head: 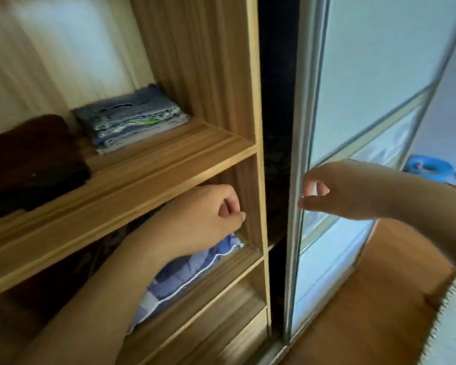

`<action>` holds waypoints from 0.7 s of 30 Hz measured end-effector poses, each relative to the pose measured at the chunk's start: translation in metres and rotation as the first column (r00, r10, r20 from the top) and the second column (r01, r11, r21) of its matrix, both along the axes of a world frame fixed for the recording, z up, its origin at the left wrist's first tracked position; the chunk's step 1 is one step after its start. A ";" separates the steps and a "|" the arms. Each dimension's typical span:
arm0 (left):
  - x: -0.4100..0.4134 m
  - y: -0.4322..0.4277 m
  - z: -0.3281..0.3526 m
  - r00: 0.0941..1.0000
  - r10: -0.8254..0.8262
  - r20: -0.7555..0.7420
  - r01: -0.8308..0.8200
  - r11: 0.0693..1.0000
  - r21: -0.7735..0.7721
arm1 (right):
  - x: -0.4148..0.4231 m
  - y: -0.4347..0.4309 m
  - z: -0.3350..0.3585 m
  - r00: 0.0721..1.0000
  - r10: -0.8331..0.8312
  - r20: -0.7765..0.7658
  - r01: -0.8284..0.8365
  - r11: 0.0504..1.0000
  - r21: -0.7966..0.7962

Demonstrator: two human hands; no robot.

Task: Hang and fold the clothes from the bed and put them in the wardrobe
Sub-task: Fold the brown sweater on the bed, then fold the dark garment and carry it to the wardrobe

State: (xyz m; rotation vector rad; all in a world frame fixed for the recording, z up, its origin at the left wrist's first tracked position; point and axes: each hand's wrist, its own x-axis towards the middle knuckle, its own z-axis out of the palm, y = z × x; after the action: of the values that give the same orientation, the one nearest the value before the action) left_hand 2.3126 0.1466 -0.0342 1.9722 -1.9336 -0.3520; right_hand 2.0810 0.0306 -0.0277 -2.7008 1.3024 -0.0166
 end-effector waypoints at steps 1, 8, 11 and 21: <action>-0.015 -0.010 -0.006 0.998 -0.056 0.010 0.056 0.998 0.033 | -0.018 0.003 -0.006 0.998 -0.055 -0.021 0.056 0.998 0.014; -0.140 -0.090 -0.047 0.913 -0.404 0.057 0.388 0.904 0.180 | -0.155 0.014 -0.051 0.896 -0.427 -0.124 0.438 0.895 0.082; -0.197 -0.131 -0.068 0.850 -0.513 0.122 0.479 0.848 0.226 | -0.213 0.013 -0.069 0.809 -0.572 -0.134 0.587 0.799 0.132; -0.383 -0.282 -0.116 0.727 -0.657 0.197 0.595 0.747 0.295 | -0.384 -0.053 -0.117 0.578 -0.805 -0.133 0.810 0.547 0.211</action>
State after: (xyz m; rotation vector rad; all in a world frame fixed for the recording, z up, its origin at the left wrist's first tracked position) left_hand 1.9291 -0.1350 -0.1504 1.4583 -2.8602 -0.4750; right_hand 1.6973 -0.0221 -0.1449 -1.6561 2.2608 0.0738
